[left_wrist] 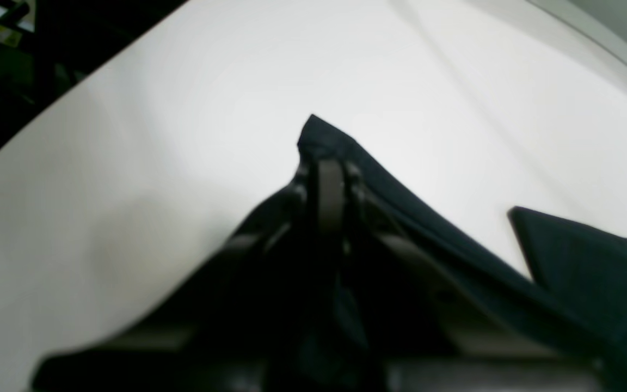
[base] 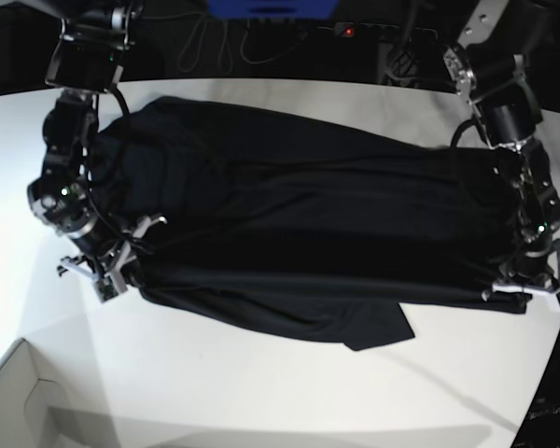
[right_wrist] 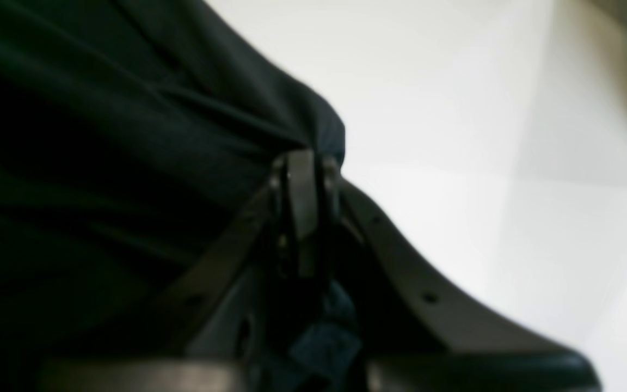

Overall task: Layout the t-shirt on the table in an organized manner, then fold the t-shirt properly
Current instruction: 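Lift the hem with both grippers and fold it over toward the collar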

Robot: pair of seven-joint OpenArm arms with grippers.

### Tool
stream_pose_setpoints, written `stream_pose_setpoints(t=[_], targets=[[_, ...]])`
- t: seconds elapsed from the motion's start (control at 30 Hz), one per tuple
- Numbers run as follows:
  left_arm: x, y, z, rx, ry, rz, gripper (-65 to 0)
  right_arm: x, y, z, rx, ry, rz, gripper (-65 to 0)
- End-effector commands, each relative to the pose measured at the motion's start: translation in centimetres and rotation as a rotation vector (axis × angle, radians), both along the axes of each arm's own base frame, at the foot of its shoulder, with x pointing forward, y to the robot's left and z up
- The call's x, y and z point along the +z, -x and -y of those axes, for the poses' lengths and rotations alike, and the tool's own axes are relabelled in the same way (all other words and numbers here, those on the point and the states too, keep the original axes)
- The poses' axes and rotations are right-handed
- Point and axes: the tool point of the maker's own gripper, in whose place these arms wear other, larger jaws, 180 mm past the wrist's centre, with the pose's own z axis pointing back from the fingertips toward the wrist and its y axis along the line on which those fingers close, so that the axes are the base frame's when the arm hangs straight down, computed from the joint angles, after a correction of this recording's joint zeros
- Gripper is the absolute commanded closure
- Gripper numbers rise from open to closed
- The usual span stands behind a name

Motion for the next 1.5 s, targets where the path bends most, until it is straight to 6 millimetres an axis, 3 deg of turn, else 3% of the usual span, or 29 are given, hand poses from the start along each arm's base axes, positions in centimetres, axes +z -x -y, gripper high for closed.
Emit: stream_pose_setpoints(t=[0.0, 0.27, 0.53, 0.63, 0.8, 1.03, 1.47], targets=[[2.4, -0.4, -0.9, 0.009, -0.023, 0.067, -0.1, 2.0, -0.3, 0.0, 0.005, -0.002, 0.066, 0.0], [2.0, 3.7, -0.2, -0.015, -0.02, 0.067, -0.1, 2.7, 4.4, -0.5, 0.031, 0.06, 0.082, 0.0], [0.2, 7.6, -0.6, -0.006, -0.029, 0.021, -0.1, 0.3, 8.9, -1.1, 0.052, 0.074, -0.001, 0.0], [-0.4, 9.3, -2.2, 0.046, -0.024, 0.005, -0.1, -0.5, 9.8, -1.0, 0.052, 0.074, -0.028, 0.0], [-1.3, 10.6, -2.7, 0.058, -0.027, -0.026, -0.1, -1.4, 11.1, -1.1, 0.055, 0.072, -0.061, 0.0], [-2.7, 11.4, -2.2, 0.055, -0.009, -0.059, -0.1, -2.6, 11.8, -0.9, 0.05, 0.069, -0.099, 0.0], [-5.6, 14.7, -1.6, 0.064, 0.009, -0.136, -0.1, -4.1, 14.0, -1.2, 0.053, 0.058, -0.158, 0.0]])
